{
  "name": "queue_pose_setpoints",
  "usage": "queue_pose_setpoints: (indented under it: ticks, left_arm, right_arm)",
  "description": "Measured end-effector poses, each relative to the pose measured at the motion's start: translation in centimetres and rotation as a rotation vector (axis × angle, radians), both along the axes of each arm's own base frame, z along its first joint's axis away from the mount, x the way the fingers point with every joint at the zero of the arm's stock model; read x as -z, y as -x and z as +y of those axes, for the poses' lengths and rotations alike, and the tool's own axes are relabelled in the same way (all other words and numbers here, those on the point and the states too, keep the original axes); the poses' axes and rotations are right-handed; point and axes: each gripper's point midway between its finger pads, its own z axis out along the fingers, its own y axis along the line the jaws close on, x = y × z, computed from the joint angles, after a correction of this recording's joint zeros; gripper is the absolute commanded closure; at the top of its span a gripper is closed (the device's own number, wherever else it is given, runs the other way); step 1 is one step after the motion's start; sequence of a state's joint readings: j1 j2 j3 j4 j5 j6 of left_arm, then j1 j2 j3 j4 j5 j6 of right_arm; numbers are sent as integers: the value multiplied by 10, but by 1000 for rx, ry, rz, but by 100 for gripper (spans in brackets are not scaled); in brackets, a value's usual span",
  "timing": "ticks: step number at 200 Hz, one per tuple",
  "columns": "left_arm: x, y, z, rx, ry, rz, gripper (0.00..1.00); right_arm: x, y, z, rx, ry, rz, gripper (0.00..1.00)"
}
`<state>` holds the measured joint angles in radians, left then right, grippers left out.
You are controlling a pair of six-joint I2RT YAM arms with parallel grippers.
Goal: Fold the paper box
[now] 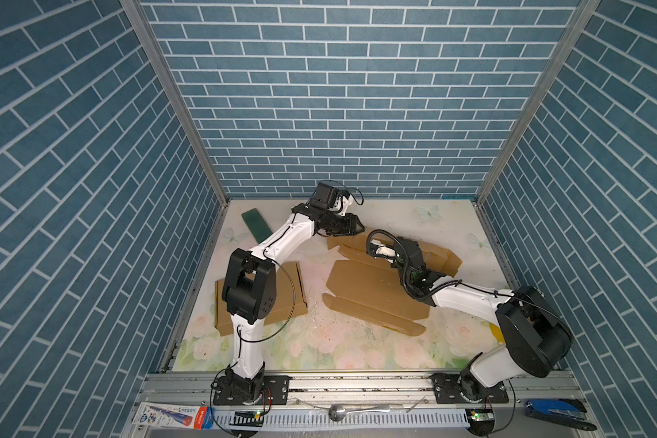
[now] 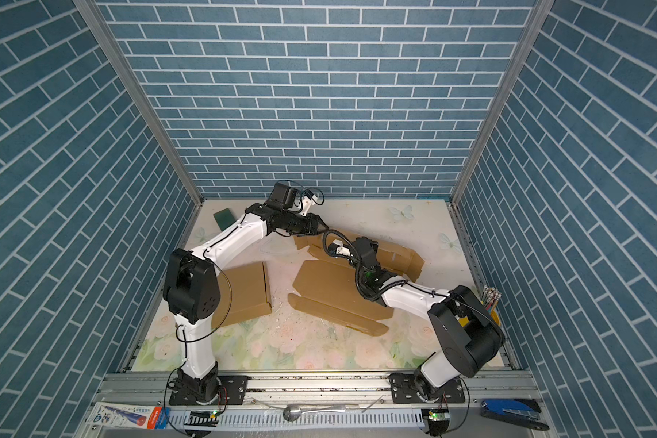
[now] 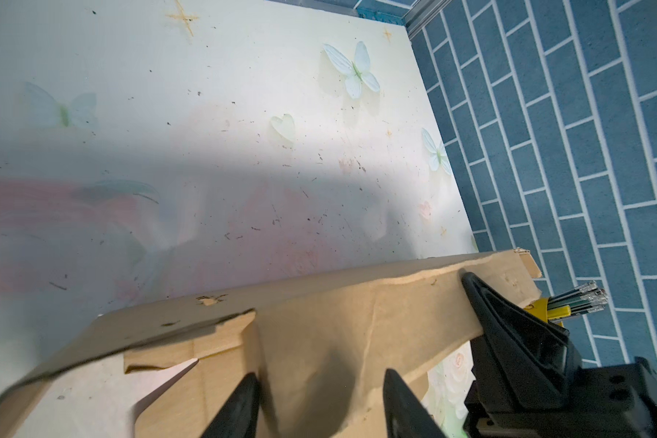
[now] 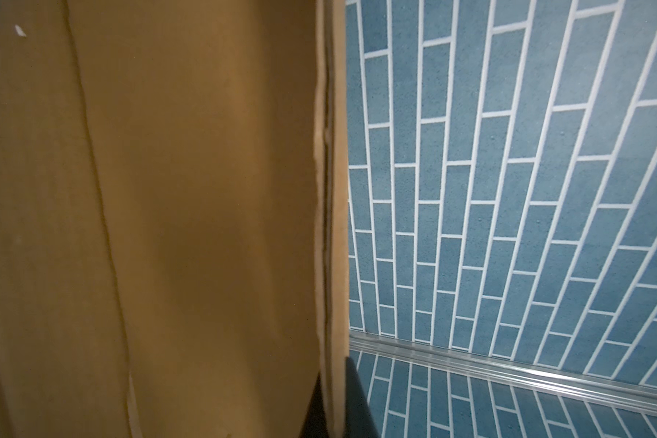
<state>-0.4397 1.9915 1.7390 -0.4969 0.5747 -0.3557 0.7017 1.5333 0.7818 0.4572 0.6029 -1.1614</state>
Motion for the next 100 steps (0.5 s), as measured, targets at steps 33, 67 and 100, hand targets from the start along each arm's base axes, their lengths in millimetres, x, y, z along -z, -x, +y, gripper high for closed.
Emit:
queue_pose_setpoints:
  ticks: [33,67,100]
  left_arm:
    - [-16,-17,44,-66,-7,-40,39]
    - [-48,-45,106,-185,-15,-148,40]
    - [-27,-84,136,-240,-81,-209,41]
  right_arm:
    - [0,0,0,-2,-1,0,100]
    - [0,0,2,-12,-4,3,100]
    - [-1,1,6,-41,-4,5,100]
